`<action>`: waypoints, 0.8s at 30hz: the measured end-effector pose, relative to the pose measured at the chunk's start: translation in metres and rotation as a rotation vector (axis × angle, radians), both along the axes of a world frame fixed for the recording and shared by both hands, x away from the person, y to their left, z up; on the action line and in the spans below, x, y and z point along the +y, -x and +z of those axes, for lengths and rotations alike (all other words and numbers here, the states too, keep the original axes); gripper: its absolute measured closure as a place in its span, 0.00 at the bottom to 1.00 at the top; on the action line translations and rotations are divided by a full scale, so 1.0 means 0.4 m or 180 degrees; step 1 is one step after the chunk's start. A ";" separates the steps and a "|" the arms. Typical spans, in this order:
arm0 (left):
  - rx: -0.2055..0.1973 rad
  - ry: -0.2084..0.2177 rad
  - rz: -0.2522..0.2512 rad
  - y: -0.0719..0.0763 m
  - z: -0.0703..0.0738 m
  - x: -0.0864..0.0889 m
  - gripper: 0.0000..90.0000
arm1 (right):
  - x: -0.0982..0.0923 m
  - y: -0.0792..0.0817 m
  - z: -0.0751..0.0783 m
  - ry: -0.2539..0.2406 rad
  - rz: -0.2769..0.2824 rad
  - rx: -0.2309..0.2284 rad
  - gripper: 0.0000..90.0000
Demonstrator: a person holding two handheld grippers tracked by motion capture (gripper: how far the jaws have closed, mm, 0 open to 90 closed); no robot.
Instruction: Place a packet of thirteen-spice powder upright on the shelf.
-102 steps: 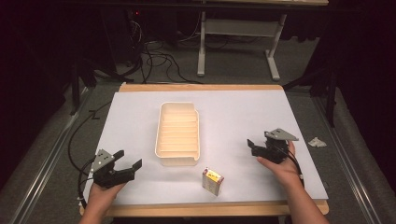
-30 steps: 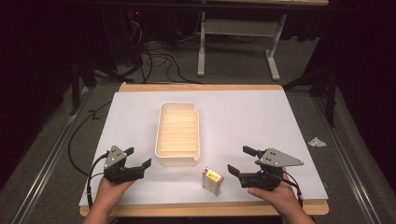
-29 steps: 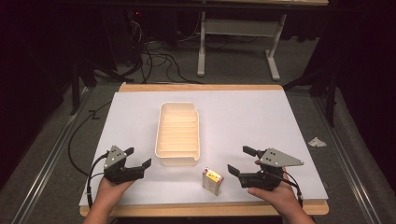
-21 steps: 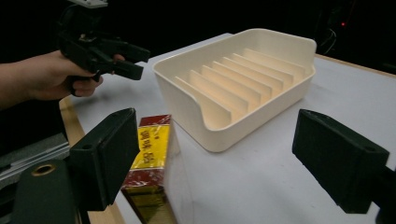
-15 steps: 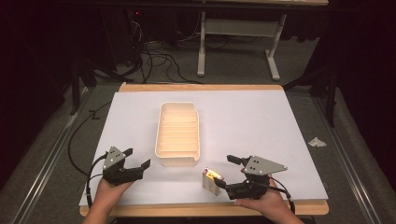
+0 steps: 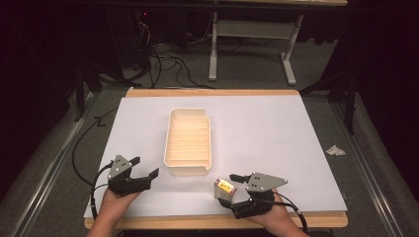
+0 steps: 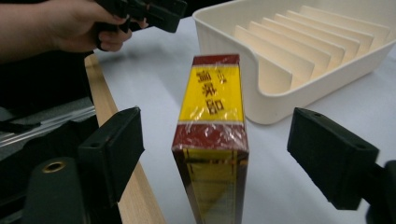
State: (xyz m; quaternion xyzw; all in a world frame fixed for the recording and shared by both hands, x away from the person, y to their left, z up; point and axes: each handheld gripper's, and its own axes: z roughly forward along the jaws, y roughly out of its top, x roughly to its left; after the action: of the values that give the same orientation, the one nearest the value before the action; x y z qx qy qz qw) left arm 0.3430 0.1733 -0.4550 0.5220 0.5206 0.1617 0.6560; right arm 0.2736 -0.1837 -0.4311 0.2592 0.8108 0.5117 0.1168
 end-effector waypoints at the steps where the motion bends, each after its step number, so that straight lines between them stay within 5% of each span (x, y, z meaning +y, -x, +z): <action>1: -0.0002 0.0002 0.0003 0.000 0.000 0.000 0.18 | 0.000 0.001 -0.004 0.0003 -0.0010 0.0032 0.26; 9: -0.0009 0.0003 0.0015 0.002 0.001 0.003 0.18 | -0.016 -0.001 -0.021 0.0025 -0.0062 0.0087 0.41; 24: 0.0022 -0.0014 0.0022 0.001 -0.002 0.002 0.18 | -0.042 -0.003 -0.007 -0.0029 -0.0170 -0.0119 0.71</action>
State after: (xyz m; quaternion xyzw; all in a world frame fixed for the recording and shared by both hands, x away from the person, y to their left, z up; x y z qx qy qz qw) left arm 0.3425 0.1742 -0.4559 0.5221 0.5243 0.1633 0.6526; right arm 0.2748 -0.2004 -0.4341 0.2718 0.7989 0.5168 0.1443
